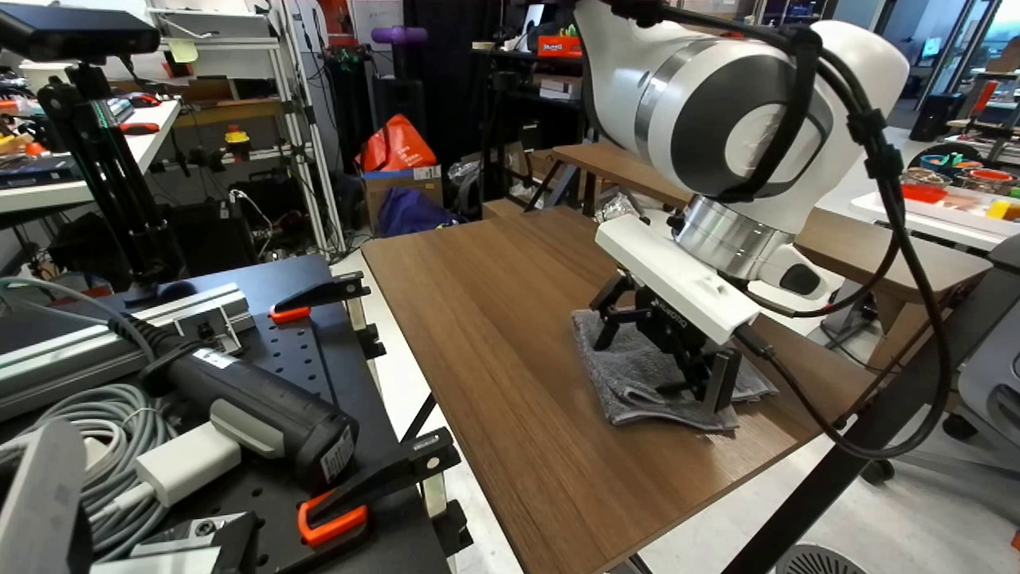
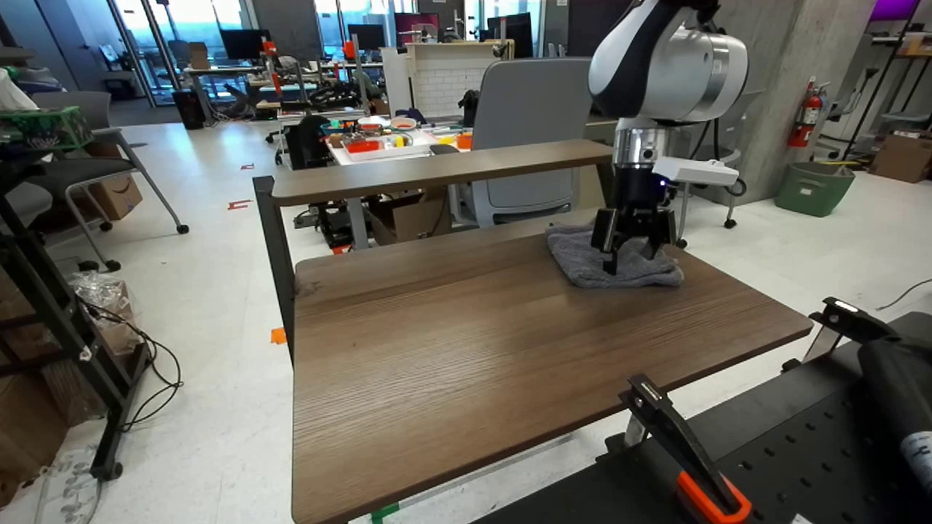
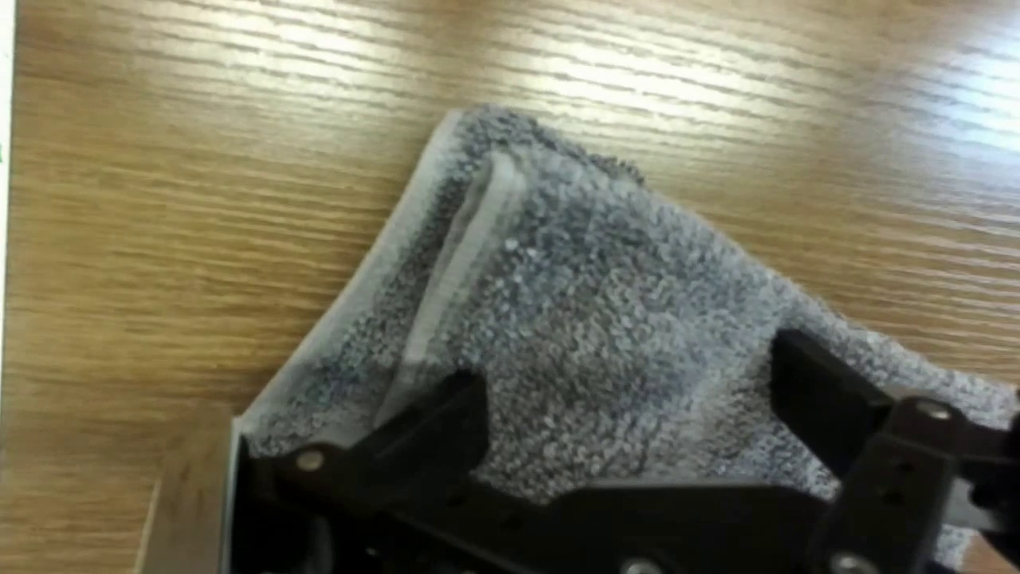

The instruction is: Wipe the table with the cloth

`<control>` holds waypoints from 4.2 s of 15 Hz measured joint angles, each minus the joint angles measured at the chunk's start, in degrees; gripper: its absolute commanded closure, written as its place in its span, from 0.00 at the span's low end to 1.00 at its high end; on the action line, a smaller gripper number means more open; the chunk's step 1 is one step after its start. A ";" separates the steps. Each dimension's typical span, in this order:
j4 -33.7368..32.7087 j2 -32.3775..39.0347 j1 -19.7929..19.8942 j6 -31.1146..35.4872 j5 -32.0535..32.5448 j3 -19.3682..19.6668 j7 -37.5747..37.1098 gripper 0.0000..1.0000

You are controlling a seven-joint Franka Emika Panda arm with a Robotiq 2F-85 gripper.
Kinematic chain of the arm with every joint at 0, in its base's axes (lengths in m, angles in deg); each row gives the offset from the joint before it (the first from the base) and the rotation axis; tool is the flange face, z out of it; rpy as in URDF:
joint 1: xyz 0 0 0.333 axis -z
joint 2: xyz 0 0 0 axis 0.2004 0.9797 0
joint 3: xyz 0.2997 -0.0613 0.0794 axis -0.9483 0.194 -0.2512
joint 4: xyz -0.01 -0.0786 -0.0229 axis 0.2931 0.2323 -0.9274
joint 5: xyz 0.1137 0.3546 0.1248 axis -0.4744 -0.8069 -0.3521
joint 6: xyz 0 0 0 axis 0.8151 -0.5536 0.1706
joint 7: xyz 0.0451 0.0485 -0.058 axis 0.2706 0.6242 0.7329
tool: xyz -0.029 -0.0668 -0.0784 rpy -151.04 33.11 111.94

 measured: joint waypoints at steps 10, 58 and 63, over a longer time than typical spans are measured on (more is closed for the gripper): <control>14.85 -17.64 -2.36 3.55 0.50 0.44 -1.13 0.00; -0.36 1.60 -22.54 13.03 12.10 -0.70 -5.31 0.00; 3.42 -4.66 -22.03 8.80 12.14 -2.78 -0.97 0.00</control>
